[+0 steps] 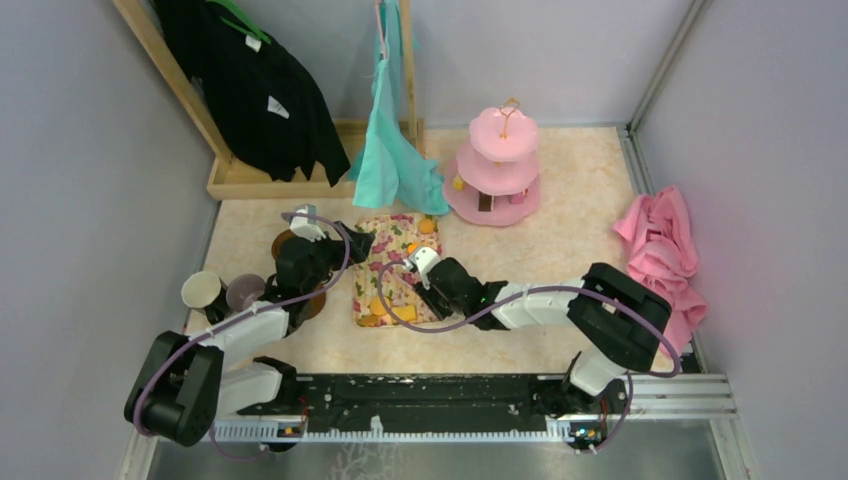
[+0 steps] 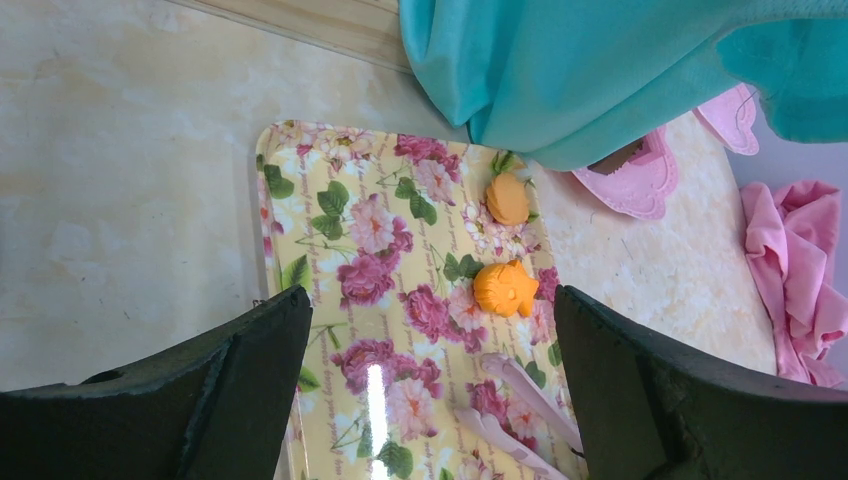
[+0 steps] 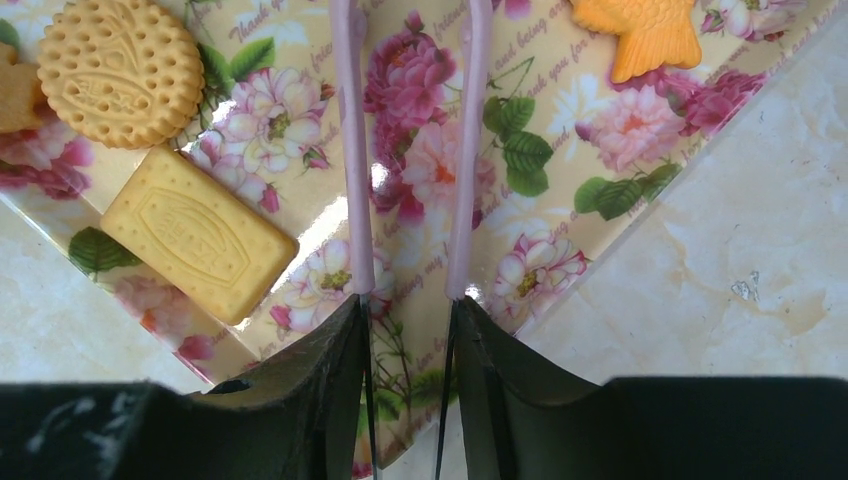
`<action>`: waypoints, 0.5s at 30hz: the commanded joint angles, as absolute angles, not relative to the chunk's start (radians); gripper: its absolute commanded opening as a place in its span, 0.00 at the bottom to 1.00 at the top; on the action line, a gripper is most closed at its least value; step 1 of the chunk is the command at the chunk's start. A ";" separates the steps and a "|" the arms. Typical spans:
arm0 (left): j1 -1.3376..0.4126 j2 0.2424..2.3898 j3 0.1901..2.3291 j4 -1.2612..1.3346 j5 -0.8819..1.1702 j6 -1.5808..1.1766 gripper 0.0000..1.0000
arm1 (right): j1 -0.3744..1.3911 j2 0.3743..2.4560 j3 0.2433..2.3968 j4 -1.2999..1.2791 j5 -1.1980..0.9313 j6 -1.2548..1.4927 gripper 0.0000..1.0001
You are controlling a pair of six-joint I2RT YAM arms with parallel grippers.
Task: Serve the afternoon tea
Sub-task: Pick up the desert from the tray.
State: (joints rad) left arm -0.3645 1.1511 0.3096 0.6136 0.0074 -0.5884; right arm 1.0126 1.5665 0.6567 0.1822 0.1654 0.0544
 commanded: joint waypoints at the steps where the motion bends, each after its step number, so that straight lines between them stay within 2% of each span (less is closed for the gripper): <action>1: -0.370 1.154 0.298 0.650 0.001 -0.594 0.96 | 1.028 1.552 0.711 0.146 0.198 0.064 0.36; 15: -0.370 1.146 0.298 0.651 0.007 -0.600 0.96 | 1.031 1.500 0.828 -0.086 0.317 0.170 0.36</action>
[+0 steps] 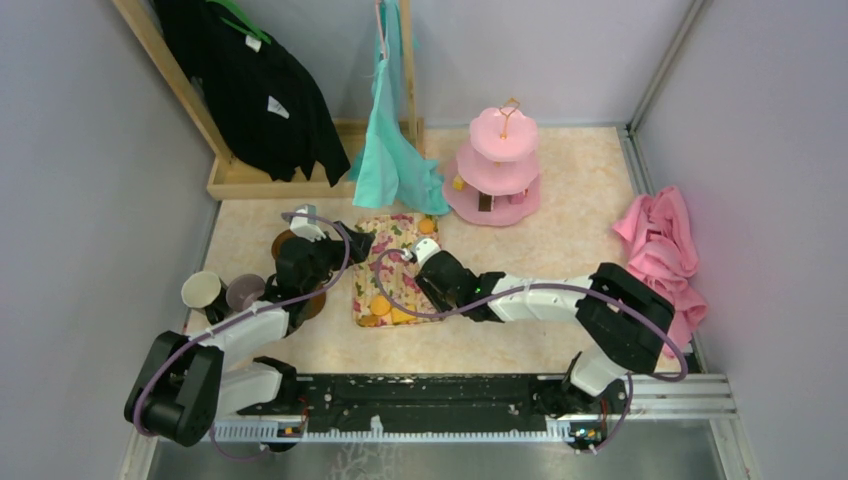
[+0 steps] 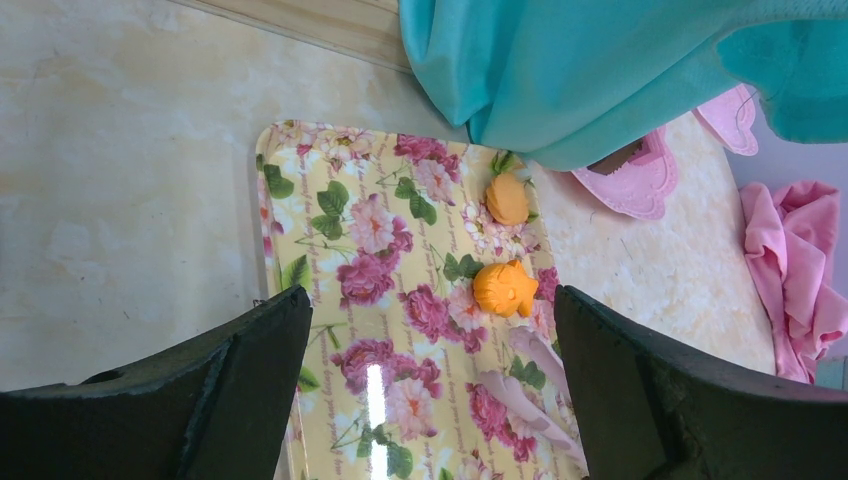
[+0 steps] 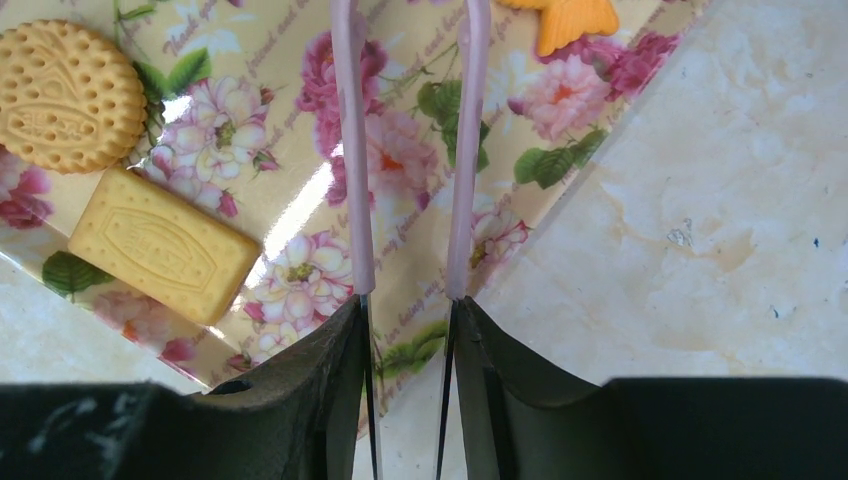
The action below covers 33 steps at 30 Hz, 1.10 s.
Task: Serve the afternoon tea
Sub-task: Pick up the desert from the tray.
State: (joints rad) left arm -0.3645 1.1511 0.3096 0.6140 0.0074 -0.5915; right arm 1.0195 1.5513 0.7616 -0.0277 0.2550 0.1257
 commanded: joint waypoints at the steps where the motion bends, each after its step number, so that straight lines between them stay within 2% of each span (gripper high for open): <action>1: -0.370 1.146 0.299 0.652 0.008 -0.602 0.96 | 1.031 1.499 0.834 -0.099 0.321 0.175 0.35; 16: -0.370 1.148 0.298 0.656 0.018 -0.604 0.96 | 1.029 1.495 0.885 -0.232 0.396 0.243 0.34; 28: -0.370 1.156 0.304 0.661 0.027 -0.608 0.96 | 0.978 1.508 0.925 -0.256 0.371 0.238 0.32; 33: -0.370 1.163 0.307 0.667 0.032 -0.611 0.96 | 0.971 1.503 0.936 -0.257 0.401 0.232 0.27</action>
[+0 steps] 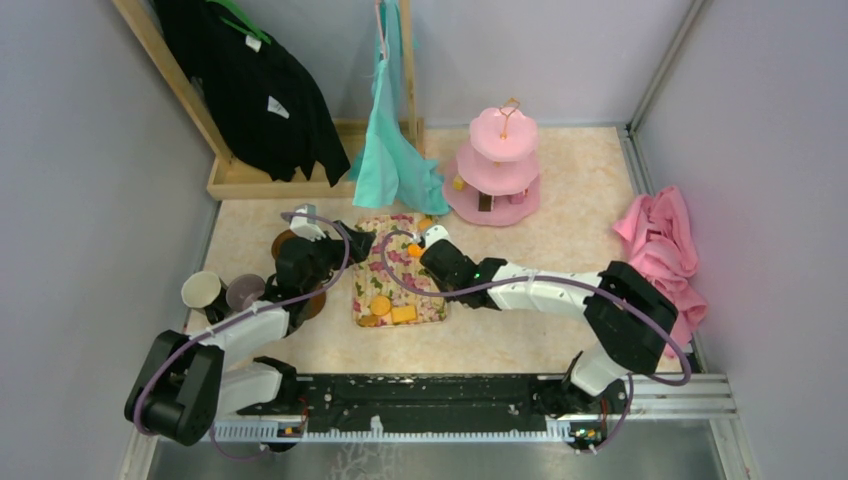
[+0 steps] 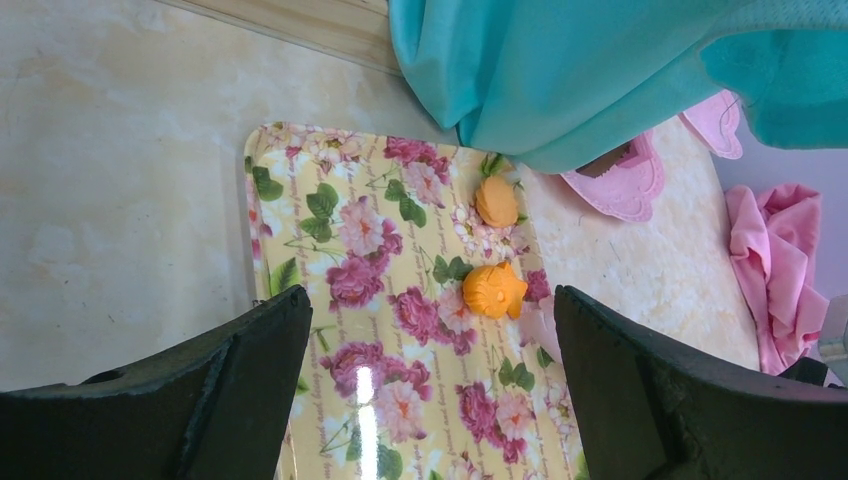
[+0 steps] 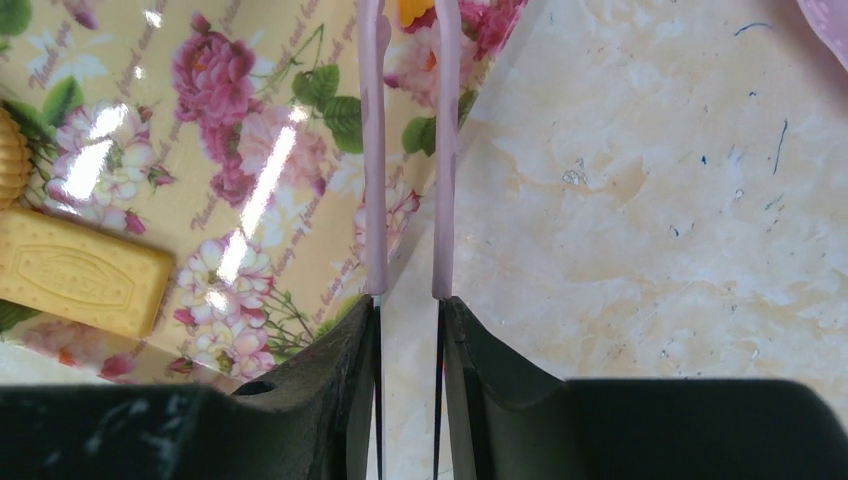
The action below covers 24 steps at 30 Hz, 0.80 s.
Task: Serve the afternoon tea
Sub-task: Pick up the desert from the tray.
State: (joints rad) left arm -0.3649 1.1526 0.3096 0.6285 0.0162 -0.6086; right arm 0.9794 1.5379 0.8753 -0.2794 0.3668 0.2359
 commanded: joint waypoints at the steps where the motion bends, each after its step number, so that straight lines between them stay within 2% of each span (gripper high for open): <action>1: -0.370 1.165 0.308 0.668 0.032 -0.612 0.96 | 0.968 1.498 0.937 -0.255 0.402 0.230 0.27; 24: -0.371 1.169 0.302 0.670 0.035 -0.613 0.96 | 0.865 1.643 1.022 -0.208 0.384 0.190 0.27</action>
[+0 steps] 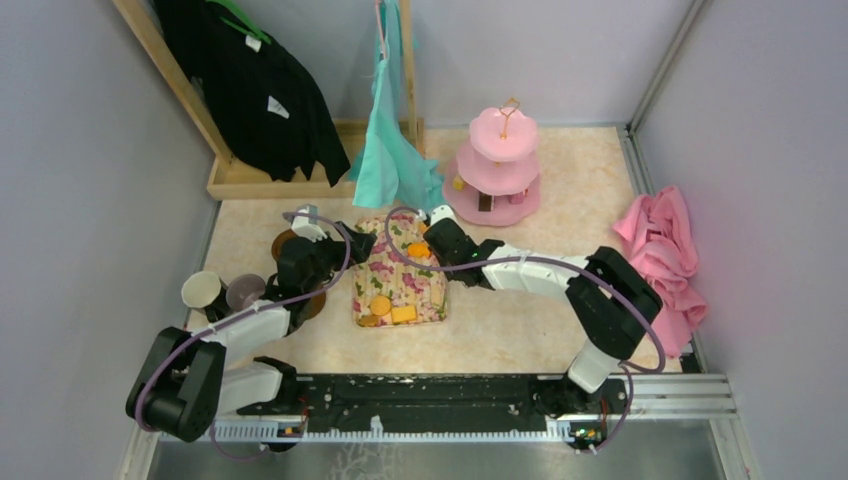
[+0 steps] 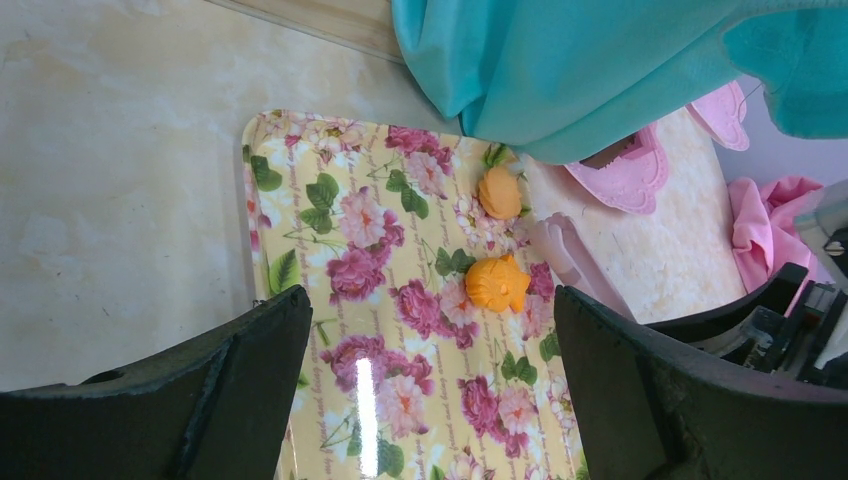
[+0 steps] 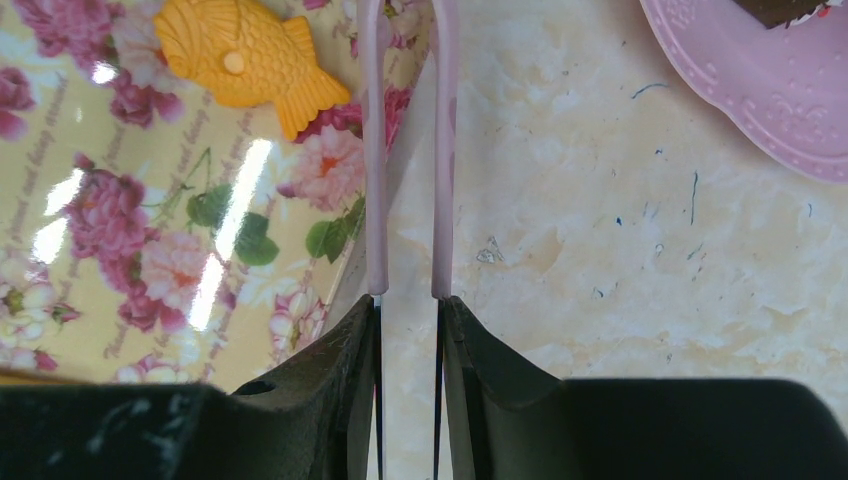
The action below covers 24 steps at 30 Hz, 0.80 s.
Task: Serve the afternoon tea
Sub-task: Pick up the desert from the tray.
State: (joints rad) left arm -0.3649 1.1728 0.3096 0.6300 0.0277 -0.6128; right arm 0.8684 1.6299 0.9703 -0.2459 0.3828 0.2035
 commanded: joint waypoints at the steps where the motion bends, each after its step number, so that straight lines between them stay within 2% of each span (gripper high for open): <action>1: -0.370 1.166 0.300 0.670 0.034 -0.611 0.96 | 0.866 1.644 1.021 -0.211 0.384 0.191 0.27; 24: -0.371 1.147 0.282 0.674 0.038 -0.623 0.96 | 0.927 1.612 0.991 -0.280 0.337 0.221 0.26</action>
State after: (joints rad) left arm -0.3649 1.1648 0.2928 0.6384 0.0280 -0.6140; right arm 0.8936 1.6527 0.9707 -0.2821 0.3374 0.2050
